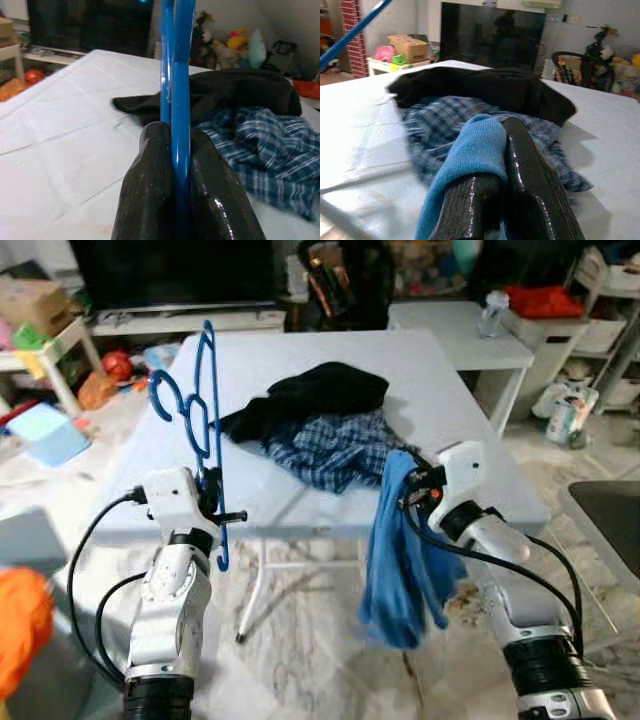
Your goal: Hang hanger
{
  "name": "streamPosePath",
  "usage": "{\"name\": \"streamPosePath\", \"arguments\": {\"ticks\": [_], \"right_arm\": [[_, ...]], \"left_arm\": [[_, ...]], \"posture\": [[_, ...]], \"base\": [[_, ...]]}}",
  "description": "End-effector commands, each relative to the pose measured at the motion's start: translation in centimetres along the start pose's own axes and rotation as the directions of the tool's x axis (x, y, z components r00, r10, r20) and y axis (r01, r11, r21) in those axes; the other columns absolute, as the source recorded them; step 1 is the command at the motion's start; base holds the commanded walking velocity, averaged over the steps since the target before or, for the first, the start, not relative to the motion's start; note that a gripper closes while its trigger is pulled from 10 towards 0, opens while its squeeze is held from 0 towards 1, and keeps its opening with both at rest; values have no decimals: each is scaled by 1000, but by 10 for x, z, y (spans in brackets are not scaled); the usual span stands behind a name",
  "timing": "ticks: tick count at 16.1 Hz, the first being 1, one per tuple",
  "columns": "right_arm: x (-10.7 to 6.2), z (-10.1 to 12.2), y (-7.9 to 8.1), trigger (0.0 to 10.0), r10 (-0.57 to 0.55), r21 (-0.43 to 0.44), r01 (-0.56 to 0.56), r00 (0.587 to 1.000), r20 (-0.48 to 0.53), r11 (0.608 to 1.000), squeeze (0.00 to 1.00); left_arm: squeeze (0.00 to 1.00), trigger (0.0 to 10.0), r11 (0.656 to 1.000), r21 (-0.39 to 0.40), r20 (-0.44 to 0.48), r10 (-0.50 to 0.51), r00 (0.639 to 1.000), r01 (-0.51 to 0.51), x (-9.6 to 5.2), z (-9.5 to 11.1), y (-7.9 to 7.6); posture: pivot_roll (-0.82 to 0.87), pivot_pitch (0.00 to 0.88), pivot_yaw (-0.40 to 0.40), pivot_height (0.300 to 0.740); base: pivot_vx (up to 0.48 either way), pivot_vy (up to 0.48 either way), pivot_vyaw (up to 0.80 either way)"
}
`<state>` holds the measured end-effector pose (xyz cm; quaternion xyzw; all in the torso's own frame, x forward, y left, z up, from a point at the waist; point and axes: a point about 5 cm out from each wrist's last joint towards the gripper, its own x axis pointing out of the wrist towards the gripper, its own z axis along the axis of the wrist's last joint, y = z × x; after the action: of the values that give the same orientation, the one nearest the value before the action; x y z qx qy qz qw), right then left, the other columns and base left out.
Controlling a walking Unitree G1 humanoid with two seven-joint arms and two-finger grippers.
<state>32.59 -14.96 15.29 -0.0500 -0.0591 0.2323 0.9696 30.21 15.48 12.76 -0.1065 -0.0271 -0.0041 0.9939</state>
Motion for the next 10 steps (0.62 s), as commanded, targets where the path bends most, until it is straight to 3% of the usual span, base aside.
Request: {"name": "streamPosePath", "arguments": {"ticks": [1,10], "right_arm": [[-2,6,-8,10000,-21,-17,21,999,25,1000,0],[-2,3,-6,10000,-12,-16,12,1000,12,1000,0]], "left_arm": [[0,10000,1000,-6,18,-29,999,29,2,4,-11],[0,10000,998,52,47,14,999,-16,4,13,-7]], "posture": [[-130,0,18,740],[-125,0,15,740]], "base": [[326,352,0],[325,335,0]]}}
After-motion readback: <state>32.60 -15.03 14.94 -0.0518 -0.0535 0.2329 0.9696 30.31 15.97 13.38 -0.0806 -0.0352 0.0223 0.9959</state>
